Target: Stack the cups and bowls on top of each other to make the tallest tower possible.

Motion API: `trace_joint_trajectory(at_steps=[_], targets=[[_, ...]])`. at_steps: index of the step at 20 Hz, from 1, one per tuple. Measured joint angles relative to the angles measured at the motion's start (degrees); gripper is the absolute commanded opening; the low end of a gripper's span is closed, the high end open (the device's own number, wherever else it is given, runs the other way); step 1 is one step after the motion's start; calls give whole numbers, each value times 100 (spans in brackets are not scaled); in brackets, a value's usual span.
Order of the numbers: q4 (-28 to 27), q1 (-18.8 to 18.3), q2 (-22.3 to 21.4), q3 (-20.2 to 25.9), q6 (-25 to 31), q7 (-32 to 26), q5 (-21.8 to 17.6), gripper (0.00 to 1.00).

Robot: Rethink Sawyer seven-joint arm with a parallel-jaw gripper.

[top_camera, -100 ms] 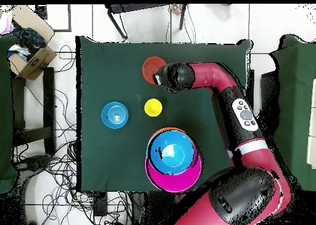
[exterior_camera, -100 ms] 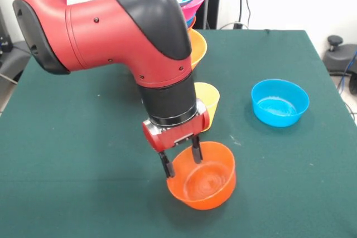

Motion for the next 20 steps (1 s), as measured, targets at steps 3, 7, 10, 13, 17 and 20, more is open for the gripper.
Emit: trace_joint_trajectory(at_steps=[3, 7, 10, 13, 17, 20], targets=[[-17, 33, -48, -118, 35, 0, 35, 100], [-35, 113, -182, -312, 99, 0, 75, 100], [-54, 229, -349, -470, 156, 0, 106, 100], [-53, 316, -485, -576, 188, 0, 128, 100], [-53, 435, -684, -697, 202, 0, 157, 100], [-72, 557, -859, -803, 203, 0, 192, 100]])
